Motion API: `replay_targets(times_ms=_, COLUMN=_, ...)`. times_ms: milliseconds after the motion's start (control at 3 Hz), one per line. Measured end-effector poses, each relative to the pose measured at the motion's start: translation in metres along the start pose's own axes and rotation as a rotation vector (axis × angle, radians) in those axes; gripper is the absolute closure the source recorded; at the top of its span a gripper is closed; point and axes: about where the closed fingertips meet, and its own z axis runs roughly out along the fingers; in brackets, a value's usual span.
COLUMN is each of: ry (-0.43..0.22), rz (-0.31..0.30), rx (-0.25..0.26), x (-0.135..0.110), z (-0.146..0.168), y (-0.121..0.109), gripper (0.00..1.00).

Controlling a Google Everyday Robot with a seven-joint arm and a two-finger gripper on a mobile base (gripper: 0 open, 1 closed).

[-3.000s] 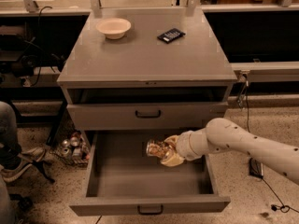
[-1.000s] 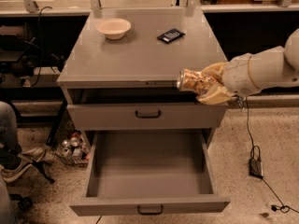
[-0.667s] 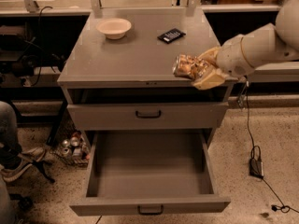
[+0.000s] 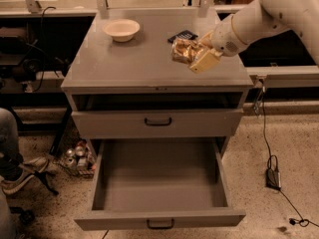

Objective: Pick orange can from middle drawer and place on counter

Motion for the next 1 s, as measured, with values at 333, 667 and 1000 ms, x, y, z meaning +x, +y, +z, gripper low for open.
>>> replay_targets(times_ms=333, ry=0.017, rz=0.046, rx=-0.008, x=-0.009, z=0.029, y=-0.02, gripper=1.0)
replay_targets(times_ms=667, ry=0.017, rz=0.074, rx=-0.042, x=-0.018, z=0.056, y=-0.033, gripper=0.84)
replay_targets(times_ms=1000, ry=0.003, rz=0.103, rx=-0.094, x=-0.024, z=0.085, y=-0.041, gripper=0.53)
